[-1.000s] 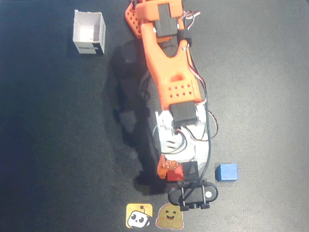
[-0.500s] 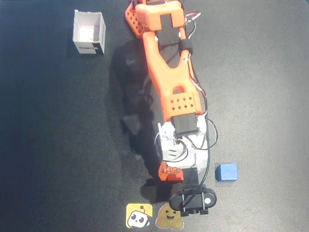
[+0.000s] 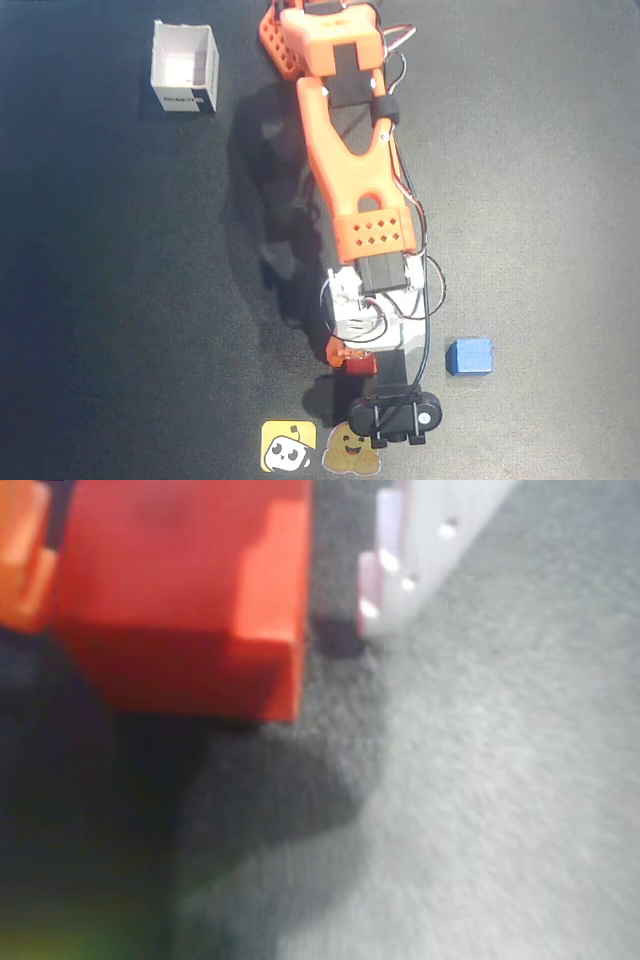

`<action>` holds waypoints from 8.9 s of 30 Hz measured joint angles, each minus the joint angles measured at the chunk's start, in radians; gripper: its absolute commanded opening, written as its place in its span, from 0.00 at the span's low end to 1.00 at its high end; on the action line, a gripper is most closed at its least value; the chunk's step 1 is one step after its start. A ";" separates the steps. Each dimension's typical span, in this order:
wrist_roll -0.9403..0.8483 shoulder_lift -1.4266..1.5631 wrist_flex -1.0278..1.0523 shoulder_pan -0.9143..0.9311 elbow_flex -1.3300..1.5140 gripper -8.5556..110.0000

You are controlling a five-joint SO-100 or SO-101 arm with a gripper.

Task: Put the red cube on top of the blue cube.

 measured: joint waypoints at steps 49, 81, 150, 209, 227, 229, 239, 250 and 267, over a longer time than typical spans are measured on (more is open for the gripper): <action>-0.051 0.021 0.225 -0.014 -0.255 0.11; 0.143 -0.083 0.235 -0.268 -0.477 0.11; 0.209 -0.183 0.216 -0.262 -0.489 0.16; 0.278 0.025 0.198 -0.275 -0.322 0.28; 0.120 0.723 -0.072 -0.130 0.489 0.07; 0.064 0.787 -0.092 -0.091 0.569 0.07; -0.014 1.015 -0.118 0.100 0.873 0.07; -0.032 1.261 -0.118 0.178 1.175 0.07; -0.038 1.749 -0.069 0.213 1.513 0.07</action>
